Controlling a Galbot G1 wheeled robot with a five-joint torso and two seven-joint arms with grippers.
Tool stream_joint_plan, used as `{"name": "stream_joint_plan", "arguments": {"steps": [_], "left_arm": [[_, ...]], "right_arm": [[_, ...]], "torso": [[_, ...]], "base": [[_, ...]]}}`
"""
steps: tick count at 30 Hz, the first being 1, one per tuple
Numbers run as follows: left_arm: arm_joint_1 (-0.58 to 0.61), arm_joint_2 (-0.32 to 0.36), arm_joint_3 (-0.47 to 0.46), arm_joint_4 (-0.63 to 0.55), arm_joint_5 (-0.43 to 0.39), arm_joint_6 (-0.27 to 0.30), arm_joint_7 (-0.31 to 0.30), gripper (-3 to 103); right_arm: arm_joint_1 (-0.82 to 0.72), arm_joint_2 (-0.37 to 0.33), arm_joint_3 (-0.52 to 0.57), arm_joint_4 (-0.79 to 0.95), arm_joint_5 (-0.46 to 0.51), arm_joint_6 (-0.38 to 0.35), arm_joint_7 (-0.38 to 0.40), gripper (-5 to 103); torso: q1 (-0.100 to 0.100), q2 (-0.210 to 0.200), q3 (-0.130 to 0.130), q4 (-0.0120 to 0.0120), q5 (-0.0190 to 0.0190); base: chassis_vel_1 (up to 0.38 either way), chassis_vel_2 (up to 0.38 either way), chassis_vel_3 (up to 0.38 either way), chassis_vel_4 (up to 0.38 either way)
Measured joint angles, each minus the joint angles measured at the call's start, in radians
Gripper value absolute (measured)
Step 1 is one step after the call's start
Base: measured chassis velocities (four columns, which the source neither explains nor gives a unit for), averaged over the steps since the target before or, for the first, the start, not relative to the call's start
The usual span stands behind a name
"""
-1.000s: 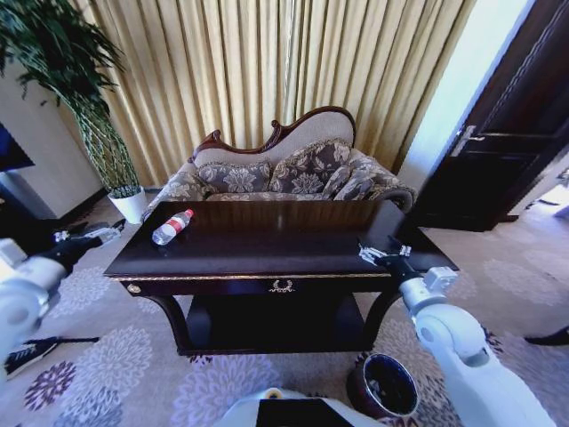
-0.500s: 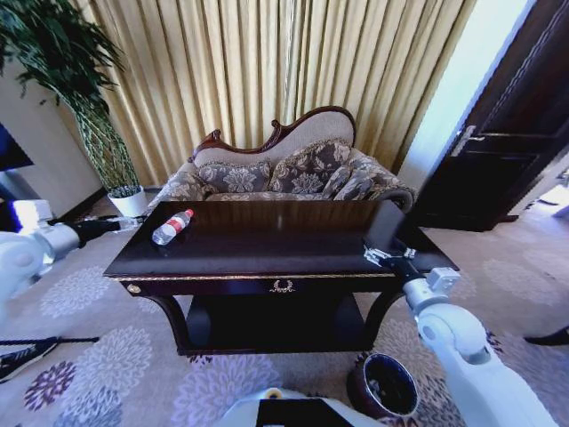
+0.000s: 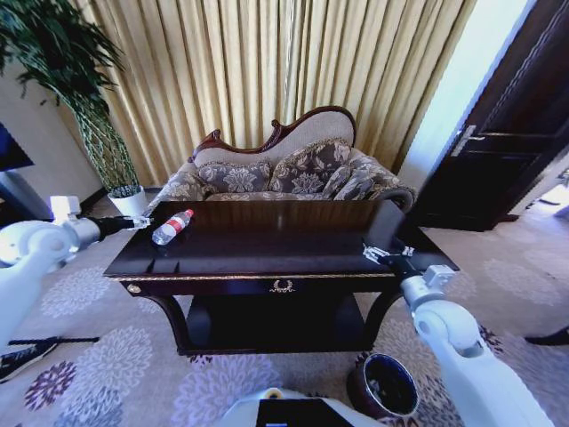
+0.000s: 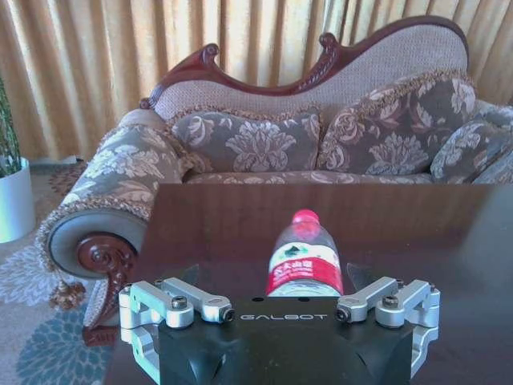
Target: Move to the front of the table and place the trash on the table into the trash bin.
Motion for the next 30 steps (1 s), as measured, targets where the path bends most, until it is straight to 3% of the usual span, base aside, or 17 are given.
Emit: {"name": "stream_joint_plan", "arguments": {"steps": [10,30], "left_arm": [[-0.077,-0.07,0.119,0.022,0.058,-0.001,-0.017,100],[-0.03,-0.063,0.08,0.039,0.085,-0.003,0.017,100]], "right_arm": [[0.015,-0.013,0.006,-0.023,0.0,0.012,0.0,100],[0.086,-0.022,-0.044,-0.055,0.009,0.012,0.0,100]], "torso": [[0.0,0.0,0.0,0.0,0.0],[0.0,0.0,0.0,0.0001,0.0]], "base": [[0.0,0.0,0.0,0.0],[0.0,0.0,0.0,0.0]]}}
